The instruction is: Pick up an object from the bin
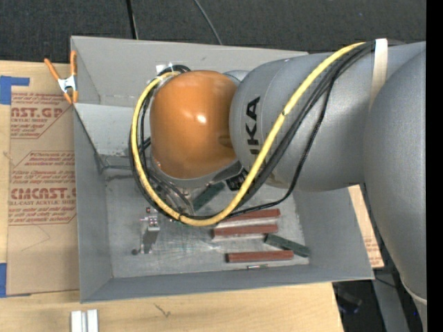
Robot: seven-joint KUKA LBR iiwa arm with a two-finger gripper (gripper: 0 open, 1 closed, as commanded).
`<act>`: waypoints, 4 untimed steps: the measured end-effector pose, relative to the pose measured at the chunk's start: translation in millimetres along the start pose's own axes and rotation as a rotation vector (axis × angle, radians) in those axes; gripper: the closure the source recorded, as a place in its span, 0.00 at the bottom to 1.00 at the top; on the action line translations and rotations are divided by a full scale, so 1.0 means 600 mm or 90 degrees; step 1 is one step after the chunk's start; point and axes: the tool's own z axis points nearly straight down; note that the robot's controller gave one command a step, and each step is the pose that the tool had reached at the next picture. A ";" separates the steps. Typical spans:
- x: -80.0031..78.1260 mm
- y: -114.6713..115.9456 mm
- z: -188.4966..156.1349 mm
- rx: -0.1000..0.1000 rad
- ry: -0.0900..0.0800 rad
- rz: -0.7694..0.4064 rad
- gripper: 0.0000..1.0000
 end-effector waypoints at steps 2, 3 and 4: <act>-0.004 -0.003 -0.007 -0.001 -0.005 0.002 1.00; 0.011 0.016 0.104 -0.001 -0.007 -0.043 1.00; 0.012 0.018 0.169 0.000 -0.002 -0.050 1.00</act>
Offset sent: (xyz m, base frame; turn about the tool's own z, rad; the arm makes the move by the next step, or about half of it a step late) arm 0.0000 0.0000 0.0000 0.0000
